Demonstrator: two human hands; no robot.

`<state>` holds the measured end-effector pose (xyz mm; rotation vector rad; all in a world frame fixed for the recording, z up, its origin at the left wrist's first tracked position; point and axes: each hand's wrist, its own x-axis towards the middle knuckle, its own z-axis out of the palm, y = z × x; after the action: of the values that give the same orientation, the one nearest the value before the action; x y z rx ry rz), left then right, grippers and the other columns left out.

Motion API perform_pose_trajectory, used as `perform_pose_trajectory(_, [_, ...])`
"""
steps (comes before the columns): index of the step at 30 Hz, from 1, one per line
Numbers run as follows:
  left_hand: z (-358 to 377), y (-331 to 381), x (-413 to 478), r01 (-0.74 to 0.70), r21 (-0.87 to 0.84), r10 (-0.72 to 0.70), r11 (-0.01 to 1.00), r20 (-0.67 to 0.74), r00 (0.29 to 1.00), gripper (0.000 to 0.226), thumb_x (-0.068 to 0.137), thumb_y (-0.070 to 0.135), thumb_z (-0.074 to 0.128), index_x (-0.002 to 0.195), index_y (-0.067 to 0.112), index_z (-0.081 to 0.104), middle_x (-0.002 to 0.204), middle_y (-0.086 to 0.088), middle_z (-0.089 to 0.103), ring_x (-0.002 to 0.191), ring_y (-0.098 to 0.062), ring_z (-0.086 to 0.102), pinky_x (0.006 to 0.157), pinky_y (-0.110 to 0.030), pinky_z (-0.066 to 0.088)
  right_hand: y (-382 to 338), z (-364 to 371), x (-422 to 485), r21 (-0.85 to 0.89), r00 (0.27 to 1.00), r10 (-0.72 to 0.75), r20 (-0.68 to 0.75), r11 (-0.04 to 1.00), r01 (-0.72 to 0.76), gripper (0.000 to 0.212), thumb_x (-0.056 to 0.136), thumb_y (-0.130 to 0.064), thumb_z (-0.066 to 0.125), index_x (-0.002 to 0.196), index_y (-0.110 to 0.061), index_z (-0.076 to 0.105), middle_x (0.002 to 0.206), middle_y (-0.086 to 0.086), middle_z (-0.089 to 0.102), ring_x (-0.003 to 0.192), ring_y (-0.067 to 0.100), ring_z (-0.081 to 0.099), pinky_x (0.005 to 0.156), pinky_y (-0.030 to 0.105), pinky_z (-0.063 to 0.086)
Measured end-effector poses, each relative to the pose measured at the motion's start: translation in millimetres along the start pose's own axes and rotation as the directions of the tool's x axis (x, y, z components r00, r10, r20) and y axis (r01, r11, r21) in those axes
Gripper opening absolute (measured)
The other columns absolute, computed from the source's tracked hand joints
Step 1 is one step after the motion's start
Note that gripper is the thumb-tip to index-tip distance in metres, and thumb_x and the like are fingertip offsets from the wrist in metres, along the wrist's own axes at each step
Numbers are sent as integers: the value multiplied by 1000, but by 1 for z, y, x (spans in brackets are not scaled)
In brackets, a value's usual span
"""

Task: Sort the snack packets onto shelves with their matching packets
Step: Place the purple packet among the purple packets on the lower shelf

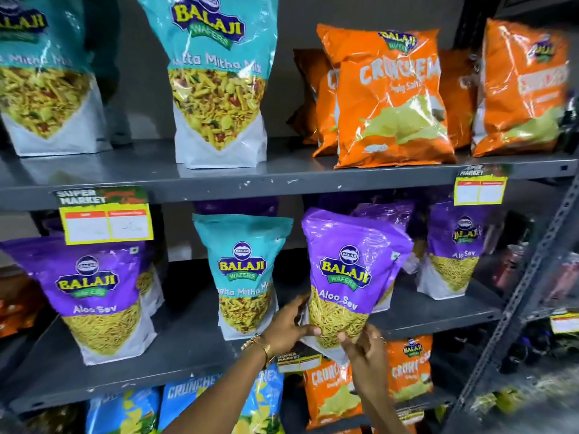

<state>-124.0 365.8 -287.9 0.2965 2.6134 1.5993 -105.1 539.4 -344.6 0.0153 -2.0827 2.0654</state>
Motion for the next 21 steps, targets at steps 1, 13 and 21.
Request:
perform_pose_trajectory(1, [1, -2, 6, 14, 1, -14, 1000, 1, 1000, 72, 83, 5, 69, 140, 21, 28, 133, 13, 36, 131, -9, 39, 77, 14, 30, 2, 3, 5, 1, 1000, 17, -13, 1000, -17, 64, 63, -51, 75, 116, -19, 57, 107, 8, 73, 99, 22, 68, 84, 42, 54])
perform_pose_trajectory(13, [21, -29, 37, 47, -74, -69, 996, -340, 938, 81, 74, 57, 59, 140, 16, 38, 130, 1, 58, 124, -18, 55, 95, -21, 47, 28, 35, 67, -105, 999, -38, 31, 994, 41, 89, 68, -69, 63, 132, -9, 44, 128, 16, 60, 122, 29, 56, 99, 53, 46])
perform_pose_trajectory(21, [28, -29, 4, 52, 138, 35, 989, -561, 827, 59, 89, 14, 58, 143, 17, 37, 138, -16, 48, 116, -30, 58, 98, -46, 51, 15, 41, 54, -245, 993, -110, -30, 964, 100, 88, 76, -55, 65, 135, 5, 39, 140, 25, 46, 134, 36, 41, 111, 47, 36])
